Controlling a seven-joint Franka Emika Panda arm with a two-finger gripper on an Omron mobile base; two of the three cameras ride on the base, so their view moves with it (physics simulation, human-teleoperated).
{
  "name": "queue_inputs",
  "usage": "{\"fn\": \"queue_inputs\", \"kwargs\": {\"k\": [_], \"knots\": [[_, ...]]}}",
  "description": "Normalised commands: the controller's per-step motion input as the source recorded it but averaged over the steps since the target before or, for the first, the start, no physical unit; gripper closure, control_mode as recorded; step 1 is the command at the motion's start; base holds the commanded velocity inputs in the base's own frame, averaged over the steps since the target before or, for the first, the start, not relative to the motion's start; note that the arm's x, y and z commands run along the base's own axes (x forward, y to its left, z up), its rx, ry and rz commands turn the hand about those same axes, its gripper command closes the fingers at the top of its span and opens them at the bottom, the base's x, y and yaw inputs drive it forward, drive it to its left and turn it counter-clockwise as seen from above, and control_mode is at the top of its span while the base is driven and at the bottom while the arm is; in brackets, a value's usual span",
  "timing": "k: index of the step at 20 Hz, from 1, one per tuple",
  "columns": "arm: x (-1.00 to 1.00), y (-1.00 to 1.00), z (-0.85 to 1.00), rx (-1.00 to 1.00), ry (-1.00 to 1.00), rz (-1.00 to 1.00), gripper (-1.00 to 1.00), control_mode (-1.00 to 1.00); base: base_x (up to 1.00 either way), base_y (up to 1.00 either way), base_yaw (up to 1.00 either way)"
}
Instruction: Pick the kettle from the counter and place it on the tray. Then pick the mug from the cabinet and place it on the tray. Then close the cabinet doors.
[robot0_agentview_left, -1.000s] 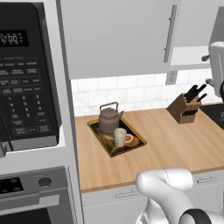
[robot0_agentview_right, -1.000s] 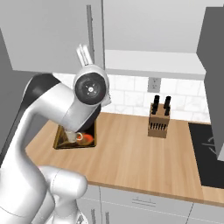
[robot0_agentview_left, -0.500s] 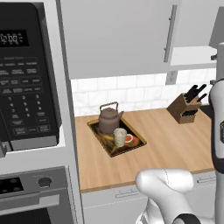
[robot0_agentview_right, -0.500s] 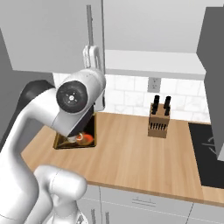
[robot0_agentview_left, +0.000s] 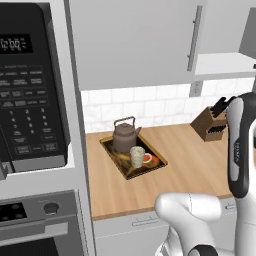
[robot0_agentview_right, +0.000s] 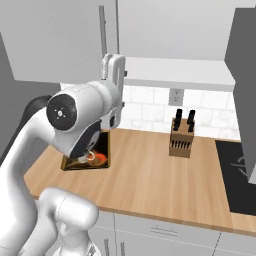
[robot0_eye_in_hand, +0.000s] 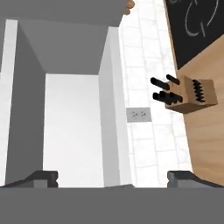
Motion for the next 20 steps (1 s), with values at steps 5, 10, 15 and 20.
{"fn": "queue_inputs", "kwargs": {"k": [5,10,15,20], "knots": [[-0.17,-0.25,0.0,0.02,-0.07,-0.24,-1.0,-1.0,0.0,0.0,0.0],[-0.32,-0.47,0.02,0.02,-0.05,-0.23,-1.0,-1.0,0.0,0.0,0.0],[-0.35,-0.78,0.02,0.09,-0.01,-0.25,-1.0,-1.0,0.0,0.0,0.0],[-0.43,-0.68,0.0,0.0,0.0,-0.2,-1.0,-1.0,0.0,0.0,0.0]]}}
